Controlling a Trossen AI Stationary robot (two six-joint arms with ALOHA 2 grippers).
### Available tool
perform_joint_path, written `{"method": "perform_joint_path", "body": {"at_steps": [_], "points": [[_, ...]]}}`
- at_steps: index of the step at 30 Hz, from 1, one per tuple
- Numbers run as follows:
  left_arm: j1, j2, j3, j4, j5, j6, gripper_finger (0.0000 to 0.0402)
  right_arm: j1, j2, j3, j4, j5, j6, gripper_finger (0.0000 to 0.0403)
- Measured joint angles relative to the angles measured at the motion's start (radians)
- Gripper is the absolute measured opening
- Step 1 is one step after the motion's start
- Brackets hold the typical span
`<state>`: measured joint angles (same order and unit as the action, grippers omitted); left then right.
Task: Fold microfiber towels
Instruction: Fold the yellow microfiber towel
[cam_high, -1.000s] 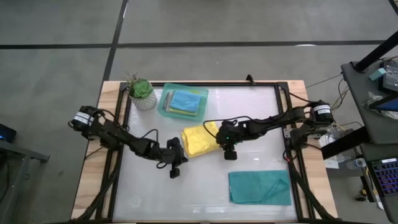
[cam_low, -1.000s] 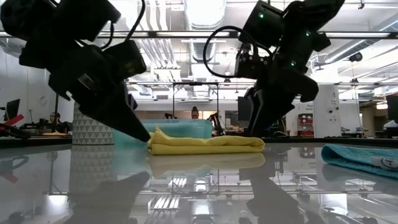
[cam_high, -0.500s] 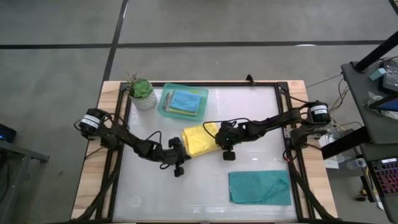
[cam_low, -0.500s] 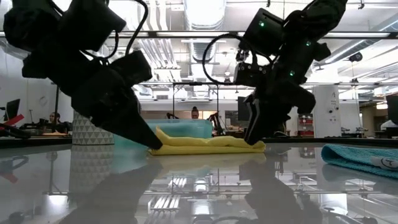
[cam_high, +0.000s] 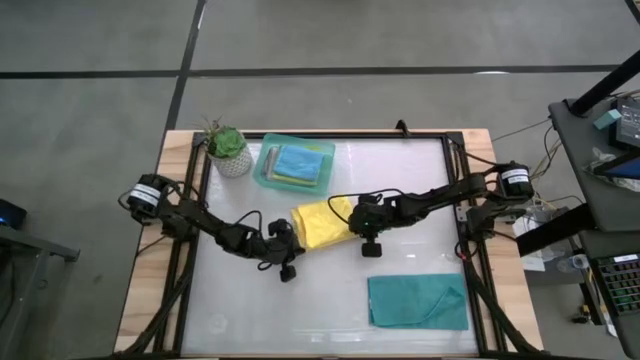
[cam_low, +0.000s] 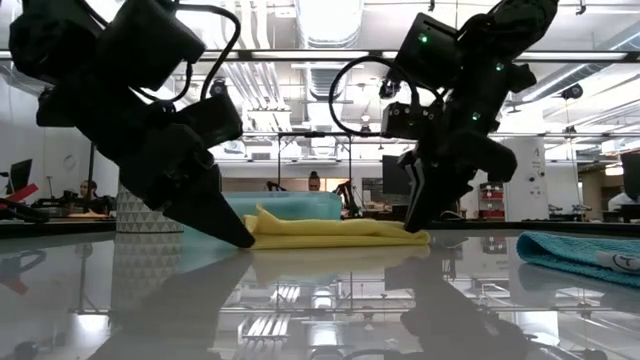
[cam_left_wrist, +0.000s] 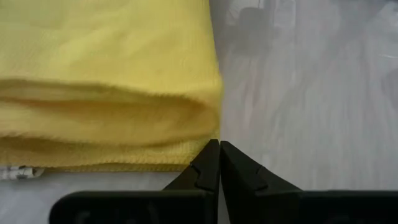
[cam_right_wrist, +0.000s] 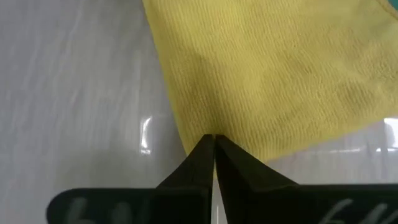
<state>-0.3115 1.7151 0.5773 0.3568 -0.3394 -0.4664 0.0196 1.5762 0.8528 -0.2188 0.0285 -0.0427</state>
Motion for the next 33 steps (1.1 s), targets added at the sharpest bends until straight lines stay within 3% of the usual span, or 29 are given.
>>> {"method": "perform_joint_path", "body": {"at_steps": [7,18,25,33], "points": [[0.003,-0.029,-0.010,-0.031,0.012,0.000,0.0000,0.000,-0.017,0.006,-0.035,0.001,-0.007,0.0008],[0.004,-0.036,-0.009,-0.028,0.020,0.001,0.0000,0.009,0.007,0.007,0.095,-0.006,0.010,0.0009],[0.004,-0.132,-0.013,-0.158,0.033,0.010,0.0000,0.013,-0.031,0.041,0.099,-0.010,0.032,0.0009],[0.003,-0.225,-0.011,-0.185,0.016,0.010,0.0023,0.013,-0.021,0.086,0.124,0.002,0.019,0.0049]]}}
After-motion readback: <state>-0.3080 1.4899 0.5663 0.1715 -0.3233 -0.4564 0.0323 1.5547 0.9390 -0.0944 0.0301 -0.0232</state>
